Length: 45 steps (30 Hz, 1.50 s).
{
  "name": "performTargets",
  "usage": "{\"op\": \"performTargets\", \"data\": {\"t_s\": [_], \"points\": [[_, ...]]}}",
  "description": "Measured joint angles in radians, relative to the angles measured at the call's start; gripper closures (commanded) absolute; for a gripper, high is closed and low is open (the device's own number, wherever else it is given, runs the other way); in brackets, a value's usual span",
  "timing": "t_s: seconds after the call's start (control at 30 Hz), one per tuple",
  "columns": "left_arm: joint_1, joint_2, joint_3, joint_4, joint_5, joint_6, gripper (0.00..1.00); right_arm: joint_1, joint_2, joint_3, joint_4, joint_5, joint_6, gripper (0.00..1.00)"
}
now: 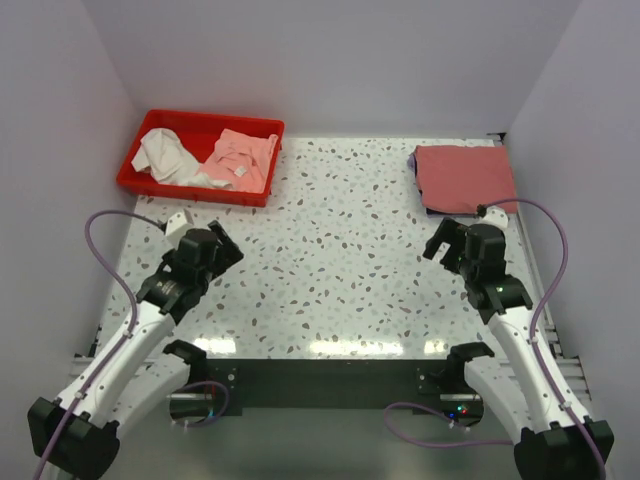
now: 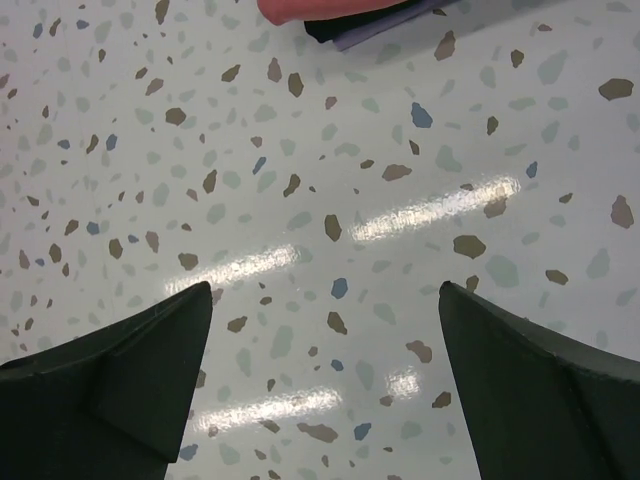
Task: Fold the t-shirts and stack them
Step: Grab the tshirt from the pile
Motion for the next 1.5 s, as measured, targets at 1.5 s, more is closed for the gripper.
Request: {"op": "performTargets", "data": {"t_s": [1.5], "points": [[0.442,1.536,1.367,-0.100,0.038,0.383,0.01,0.000,0.110,-0.001,0.019,-0.102,0.015,0.01]]}}
